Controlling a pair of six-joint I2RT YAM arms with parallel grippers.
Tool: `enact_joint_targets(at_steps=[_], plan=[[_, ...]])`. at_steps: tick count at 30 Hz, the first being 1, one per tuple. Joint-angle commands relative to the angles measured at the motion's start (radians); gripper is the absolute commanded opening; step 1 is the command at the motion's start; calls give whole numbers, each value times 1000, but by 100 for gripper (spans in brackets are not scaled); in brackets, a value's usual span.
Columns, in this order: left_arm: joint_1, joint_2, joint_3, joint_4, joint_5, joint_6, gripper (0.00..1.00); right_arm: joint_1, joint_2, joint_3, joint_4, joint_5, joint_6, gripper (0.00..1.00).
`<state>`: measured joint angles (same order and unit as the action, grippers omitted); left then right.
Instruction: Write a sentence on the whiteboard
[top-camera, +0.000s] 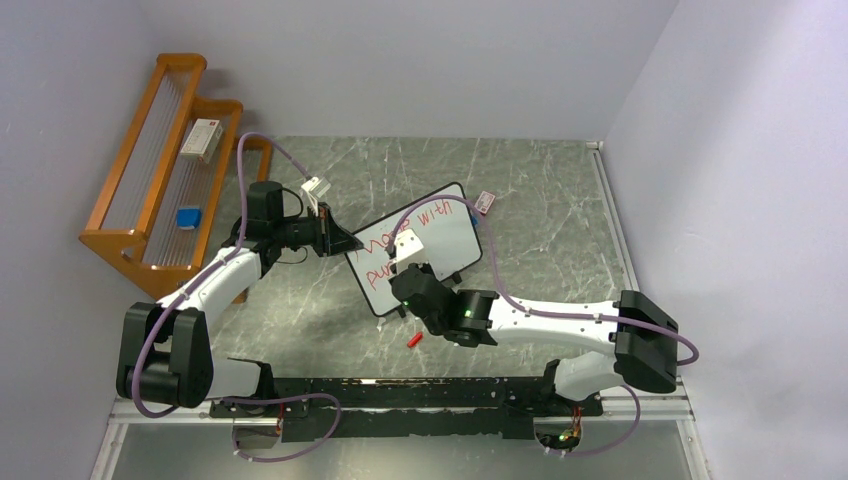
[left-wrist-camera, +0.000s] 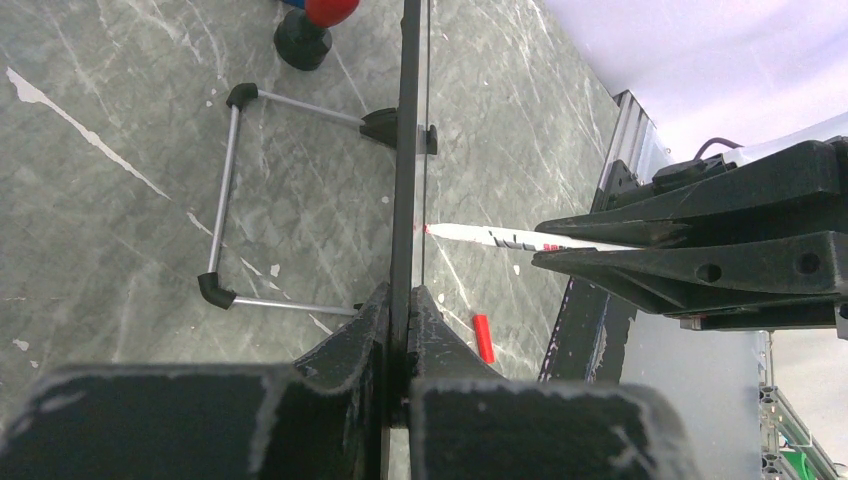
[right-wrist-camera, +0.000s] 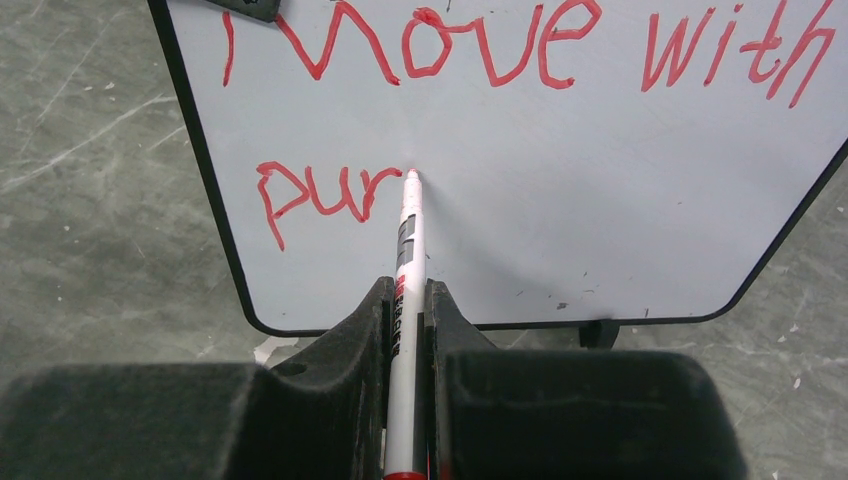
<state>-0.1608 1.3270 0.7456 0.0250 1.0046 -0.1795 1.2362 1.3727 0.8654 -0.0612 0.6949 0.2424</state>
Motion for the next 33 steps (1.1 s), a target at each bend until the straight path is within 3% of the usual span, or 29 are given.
enact_joint_targets(at_steps=[1,33], plan=[[-8,31,-8,-95,-59,34,5,-7,13,20,15,5,-2,0],[-8,32,-8,-94,-59,34,5,16,16,-13,-131,-49,89,0]])
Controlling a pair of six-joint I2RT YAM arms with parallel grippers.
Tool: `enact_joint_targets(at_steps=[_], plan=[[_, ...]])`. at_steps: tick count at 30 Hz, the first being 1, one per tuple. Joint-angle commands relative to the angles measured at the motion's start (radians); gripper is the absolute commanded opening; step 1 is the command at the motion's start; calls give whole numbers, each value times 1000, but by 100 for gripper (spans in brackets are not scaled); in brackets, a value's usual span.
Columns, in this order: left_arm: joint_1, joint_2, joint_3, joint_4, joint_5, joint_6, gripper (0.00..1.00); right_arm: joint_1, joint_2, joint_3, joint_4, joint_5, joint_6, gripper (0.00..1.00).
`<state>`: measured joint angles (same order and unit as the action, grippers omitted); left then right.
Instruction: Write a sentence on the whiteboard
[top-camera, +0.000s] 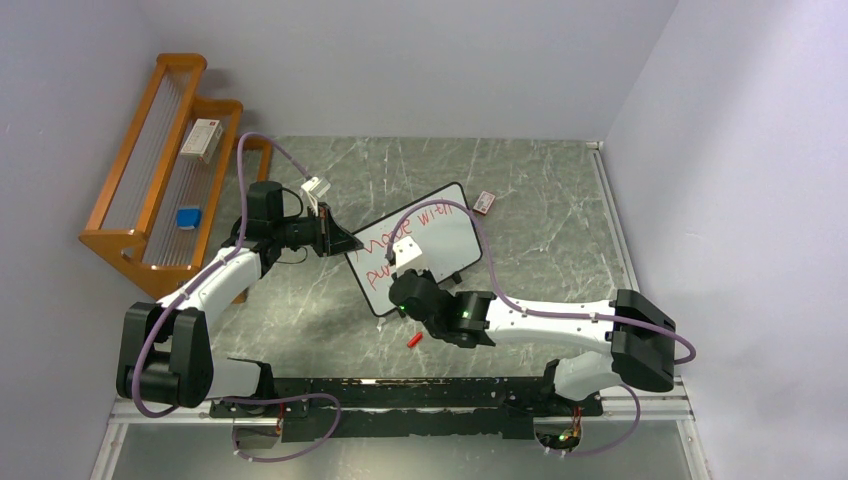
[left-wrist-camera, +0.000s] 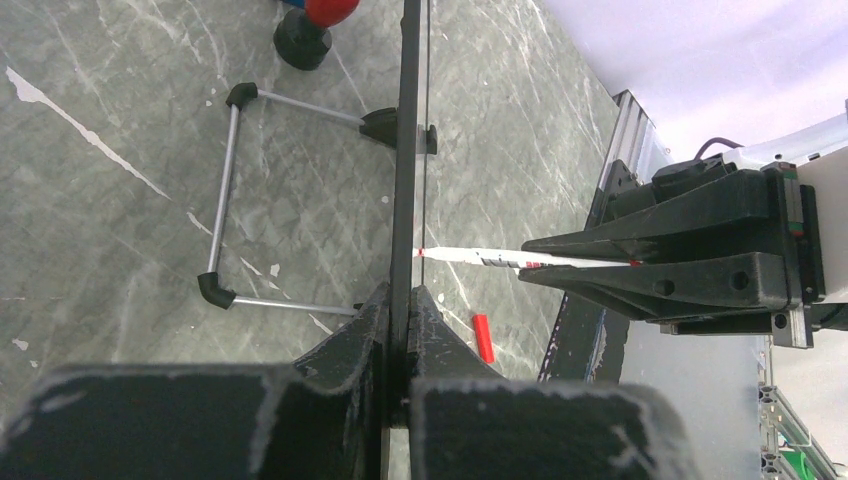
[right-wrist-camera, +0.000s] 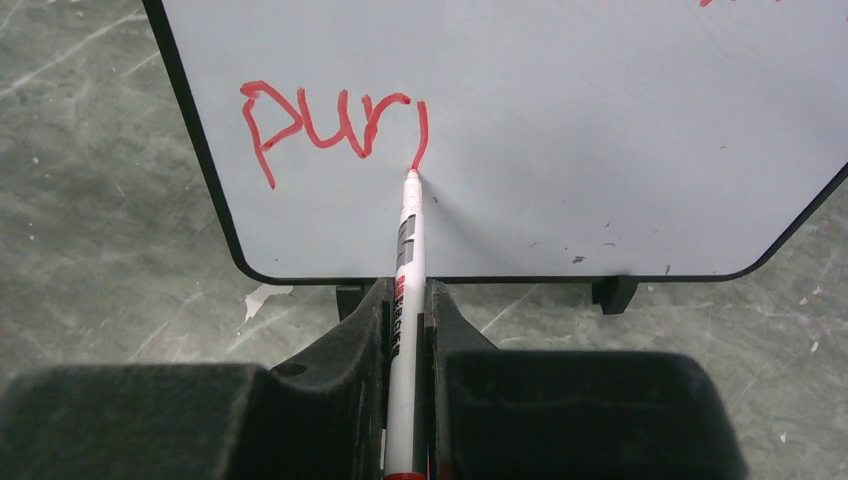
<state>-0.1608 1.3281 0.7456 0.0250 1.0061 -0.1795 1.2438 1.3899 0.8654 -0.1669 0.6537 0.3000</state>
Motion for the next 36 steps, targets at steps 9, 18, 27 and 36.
enact_joint_targets(at_steps=[9,18,27,36], plan=[[-8,32,-6,-98,-60,37,5,14,-31,-17,-10,1,31,0],[-8,32,-6,-102,-58,39,5,9,-62,-15,76,52,-11,0],[-8,31,-6,-100,-56,37,5,-14,-38,-8,133,63,-45,0],[-8,33,-6,-100,-54,38,5,-28,-13,2,146,35,-58,0]])
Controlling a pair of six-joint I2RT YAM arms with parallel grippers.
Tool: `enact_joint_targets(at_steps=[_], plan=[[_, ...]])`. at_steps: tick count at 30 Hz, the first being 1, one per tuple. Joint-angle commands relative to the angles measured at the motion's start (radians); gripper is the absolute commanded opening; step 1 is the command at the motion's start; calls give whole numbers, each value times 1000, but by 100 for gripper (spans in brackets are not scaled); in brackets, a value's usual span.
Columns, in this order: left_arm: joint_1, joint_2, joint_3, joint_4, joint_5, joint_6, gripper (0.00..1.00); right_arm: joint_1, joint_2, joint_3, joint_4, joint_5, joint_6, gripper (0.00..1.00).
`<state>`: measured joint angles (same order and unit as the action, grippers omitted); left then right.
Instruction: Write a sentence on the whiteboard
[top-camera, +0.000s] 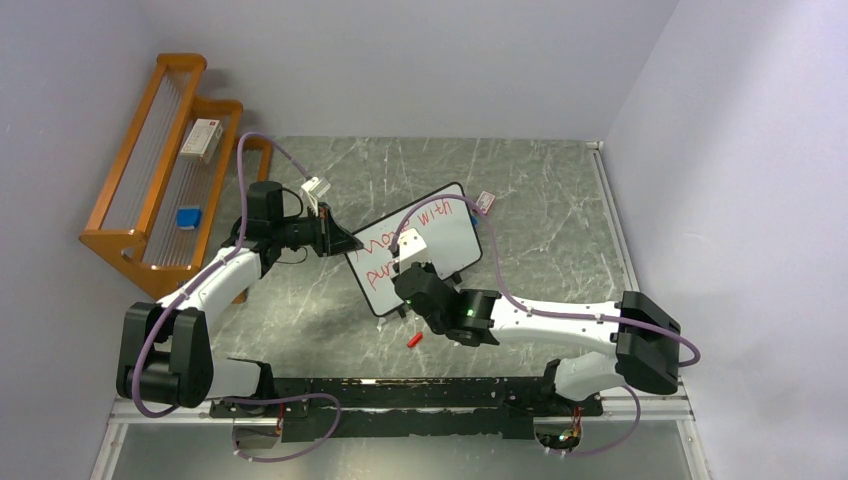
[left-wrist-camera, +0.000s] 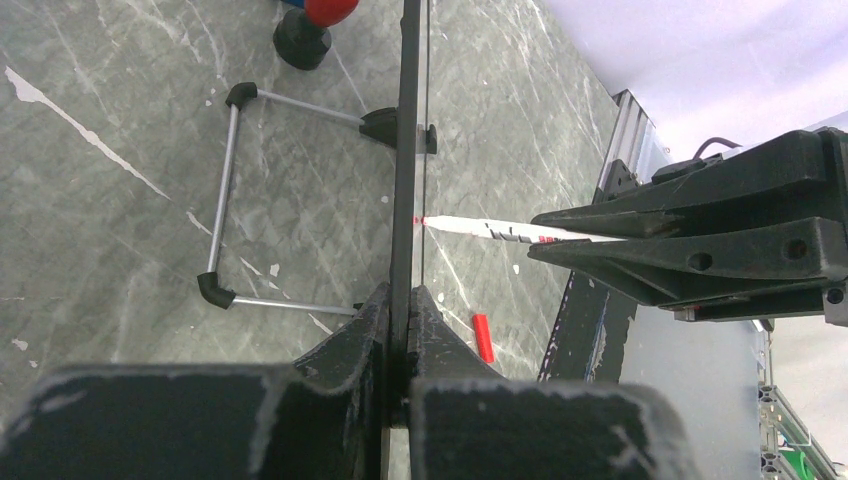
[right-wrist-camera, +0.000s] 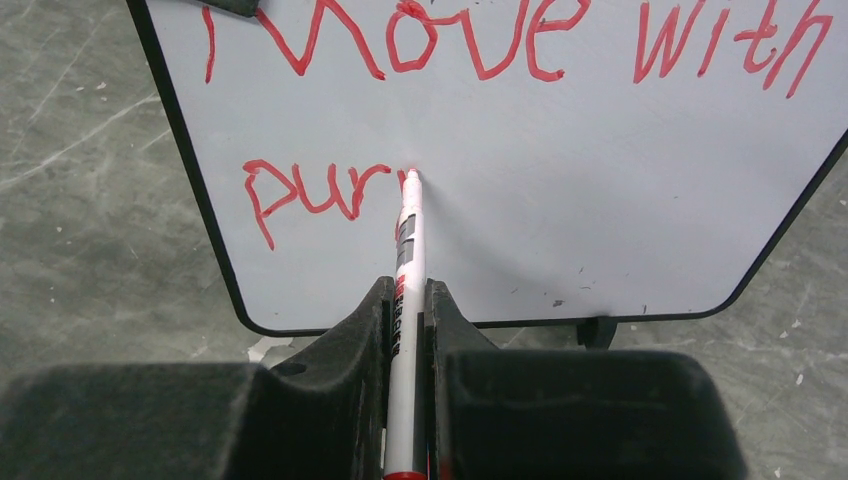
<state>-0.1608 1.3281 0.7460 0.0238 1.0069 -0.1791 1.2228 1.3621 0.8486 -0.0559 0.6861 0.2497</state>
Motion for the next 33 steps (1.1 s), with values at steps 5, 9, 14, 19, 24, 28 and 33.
enact_joint_targets(at_steps=[5,9,14,19,24,28,33], plan=[[-9,36,-5,-99,-56,38,5,-15,27,19,42,-12,-11,0],[-9,36,-7,-99,-55,36,5,-21,31,23,46,-10,-17,0],[-9,36,-6,-100,-55,39,5,-31,29,21,51,3,-15,0],[-9,36,-5,-101,-56,39,5,-40,17,15,35,19,-3,0],[-9,35,-5,-101,-56,40,5,-43,0,-3,28,26,13,0],[-9,36,-5,-105,-60,41,5,-43,-6,-9,19,25,22,0],[-9,36,-5,-105,-61,41,5,-43,-5,-13,-8,13,38,0]])
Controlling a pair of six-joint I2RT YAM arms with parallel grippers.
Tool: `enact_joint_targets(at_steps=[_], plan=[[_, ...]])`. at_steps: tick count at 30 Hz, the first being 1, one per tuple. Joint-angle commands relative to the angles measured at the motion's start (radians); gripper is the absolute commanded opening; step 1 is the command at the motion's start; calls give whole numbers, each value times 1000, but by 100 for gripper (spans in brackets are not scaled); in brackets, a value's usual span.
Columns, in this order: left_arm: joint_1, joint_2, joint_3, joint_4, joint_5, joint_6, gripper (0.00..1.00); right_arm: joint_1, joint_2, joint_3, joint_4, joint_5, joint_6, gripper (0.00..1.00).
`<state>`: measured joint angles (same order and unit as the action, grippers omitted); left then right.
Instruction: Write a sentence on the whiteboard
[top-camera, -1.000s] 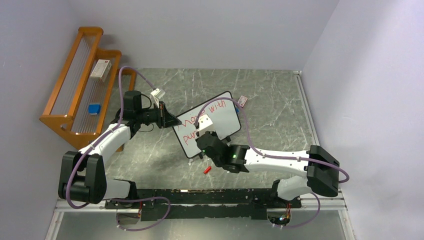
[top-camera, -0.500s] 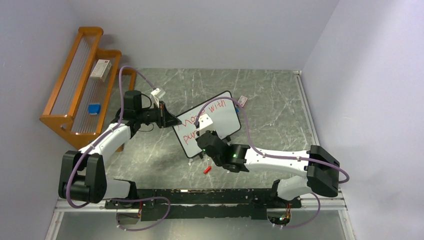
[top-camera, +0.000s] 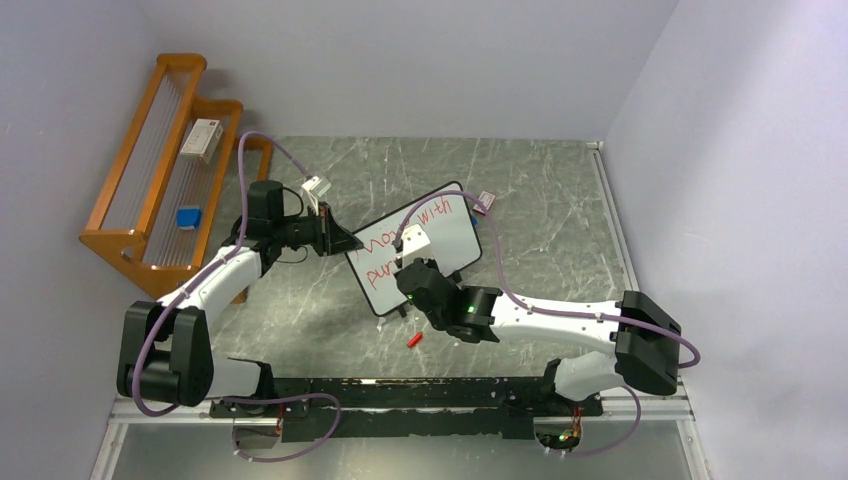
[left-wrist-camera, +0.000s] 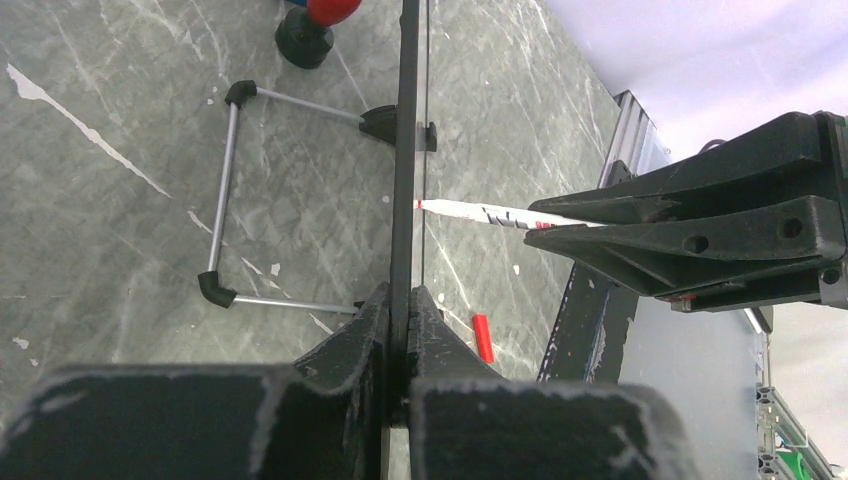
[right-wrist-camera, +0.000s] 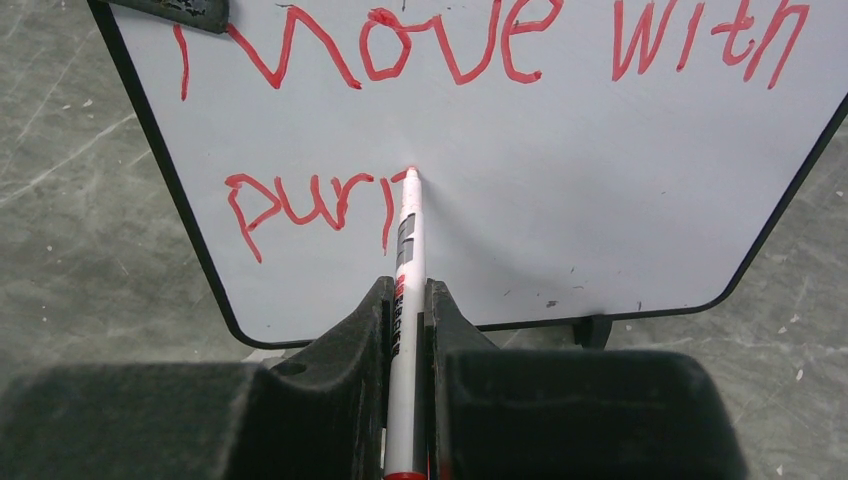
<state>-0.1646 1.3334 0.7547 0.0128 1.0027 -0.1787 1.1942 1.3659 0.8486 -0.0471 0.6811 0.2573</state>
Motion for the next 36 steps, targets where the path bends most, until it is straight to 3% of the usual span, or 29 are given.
enact_joint_targets(at_steps=[1,24,36], plan=[[-6,30,-14,-95,-59,43,5,-15,-11,-16,-22,14,35,0],[-6,33,-12,-96,-61,43,5,20,-5,-19,-36,-53,57,0],[-6,33,-9,-104,-63,47,5,17,-57,-14,-48,15,35,0]])
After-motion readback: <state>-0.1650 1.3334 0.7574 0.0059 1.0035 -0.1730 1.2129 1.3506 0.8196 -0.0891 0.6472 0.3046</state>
